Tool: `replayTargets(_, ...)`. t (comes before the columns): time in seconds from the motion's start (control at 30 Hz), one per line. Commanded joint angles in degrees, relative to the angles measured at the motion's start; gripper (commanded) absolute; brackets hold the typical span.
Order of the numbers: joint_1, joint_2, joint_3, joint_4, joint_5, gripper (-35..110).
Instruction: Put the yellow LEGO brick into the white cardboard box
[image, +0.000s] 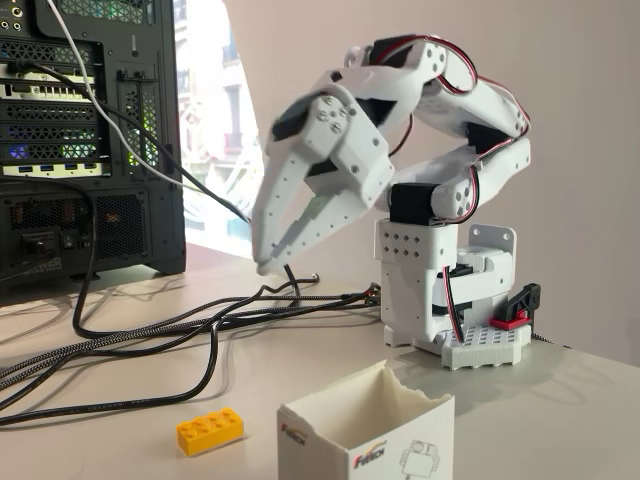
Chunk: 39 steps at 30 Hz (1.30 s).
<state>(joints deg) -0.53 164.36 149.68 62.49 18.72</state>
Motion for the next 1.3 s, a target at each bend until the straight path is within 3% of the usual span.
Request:
replayTargets(0.0, 2.20, -10.46, -11.60, 0.70, 18.11, -9)
replayTargets(0.2, 3.08, -28.48, -20.39, 1.32, 46.23, -9)
replayTargets(0.3, 1.58, -33.05, -19.60, -4.22, 56.51, -8)
replayTargets(0.47, 0.88, -46.49, -24.52, -3.43, 65.57, -4)
replayTargets(0.77, 1.58, -63.98, -38.23, 10.02, 72.33, 2)
replayTargets(0.93, 4.66, -67.85, -42.71, 13.18, 72.69, 3)
replayTargets(1.27, 7.29, -74.36, -50.45, 16.70, 71.54, 21)
